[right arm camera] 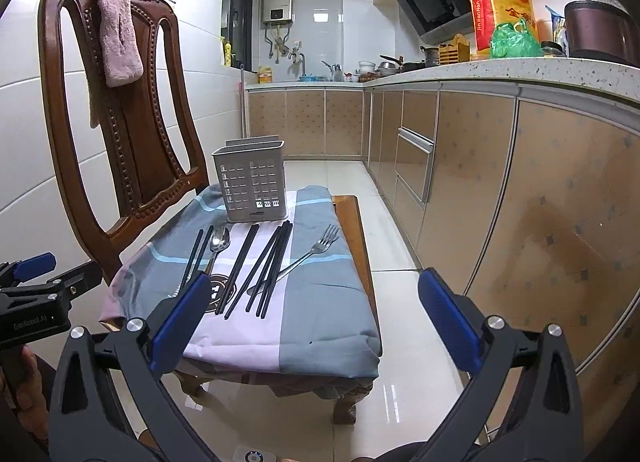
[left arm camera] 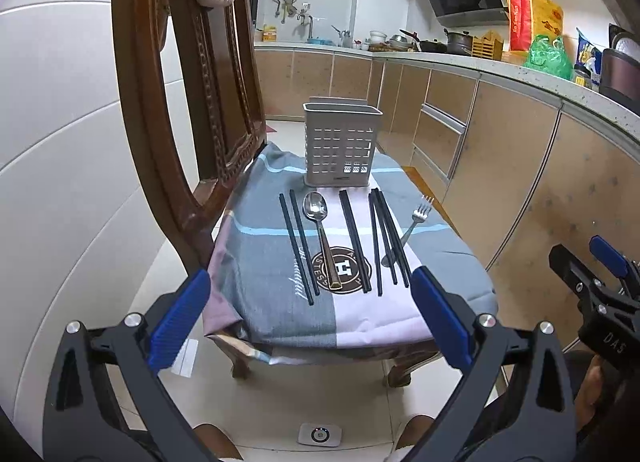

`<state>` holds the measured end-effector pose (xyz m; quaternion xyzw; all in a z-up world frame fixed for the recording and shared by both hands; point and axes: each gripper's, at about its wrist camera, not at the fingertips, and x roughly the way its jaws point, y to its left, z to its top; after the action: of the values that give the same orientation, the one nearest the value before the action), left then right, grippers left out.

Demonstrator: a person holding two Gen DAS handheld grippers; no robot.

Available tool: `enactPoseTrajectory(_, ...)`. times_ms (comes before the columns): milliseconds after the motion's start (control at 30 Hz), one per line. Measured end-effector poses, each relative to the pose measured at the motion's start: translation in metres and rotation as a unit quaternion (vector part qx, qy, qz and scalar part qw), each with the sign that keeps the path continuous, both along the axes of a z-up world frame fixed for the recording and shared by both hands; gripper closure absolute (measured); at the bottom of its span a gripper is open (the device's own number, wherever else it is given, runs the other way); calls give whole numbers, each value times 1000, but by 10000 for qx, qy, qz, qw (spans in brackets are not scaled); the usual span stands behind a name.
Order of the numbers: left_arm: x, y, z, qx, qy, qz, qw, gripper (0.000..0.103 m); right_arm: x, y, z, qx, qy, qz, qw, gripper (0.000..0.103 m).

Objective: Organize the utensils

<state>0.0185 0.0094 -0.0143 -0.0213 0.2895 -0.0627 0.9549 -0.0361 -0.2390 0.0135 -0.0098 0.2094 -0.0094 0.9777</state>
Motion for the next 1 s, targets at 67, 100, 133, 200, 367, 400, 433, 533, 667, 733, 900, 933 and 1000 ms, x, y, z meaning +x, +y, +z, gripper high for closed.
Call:
enactPoseTrajectory(67,0,0,-1,14,1,-7,10000,4,0,0,-1,-11,-1,10,10000,3)
enactPoseTrajectory(100,0,0,-1,15,4,-14,10000,4,-1,0,-1,-27,-11,3,10000,3)
enactPoseTrajectory(133,0,0,-1,19,-3,-12,10000,4,-1,0,-1,-32,-15,14,10000,3)
enactPoseTrajectory(200,-1,1,-1,11,-1,-21,10000,4,-2,0,-1,-42,-25,15,10000,3)
enactPoseTrajectory(367,0,1,-2,25,28,-46,10000,4,-2,-1,0,-26,-36,-11,10000,3)
enactPoseTrajectory(400,0,1,-3,28,25,-47,10000,4,-2,-1,0,-24,-35,-14,10000,3)
enactPoseTrajectory(433,0,2,-3,31,22,-46,10000,4,-2,-1,0,-23,-32,-18,10000,3)
enactPoseTrajectory(533,-1,2,-3,25,29,-36,10000,4,-2,-2,0,-37,-34,-21,10000,3)
enactPoseTrajectory(667,-1,1,-3,32,36,-38,10000,4,-2,-3,-1,-29,-38,-15,10000,3)
enactPoseTrajectory(733,-1,2,-4,47,41,-34,10000,4,-2,-4,-1,-14,-39,-11,10000,3)
enactPoseTrajectory(900,-1,3,-4,51,52,-36,10000,4,-3,-4,-1,1,-51,5,10000,3)
enactPoseTrajectory(933,-1,2,-4,55,54,-39,10000,4,-3,-4,-1,-4,-52,11,10000,3)
enactPoseTrajectory(1000,-1,3,-4,48,55,-43,10000,4,-3,-4,-1,-17,-57,7,10000,3)
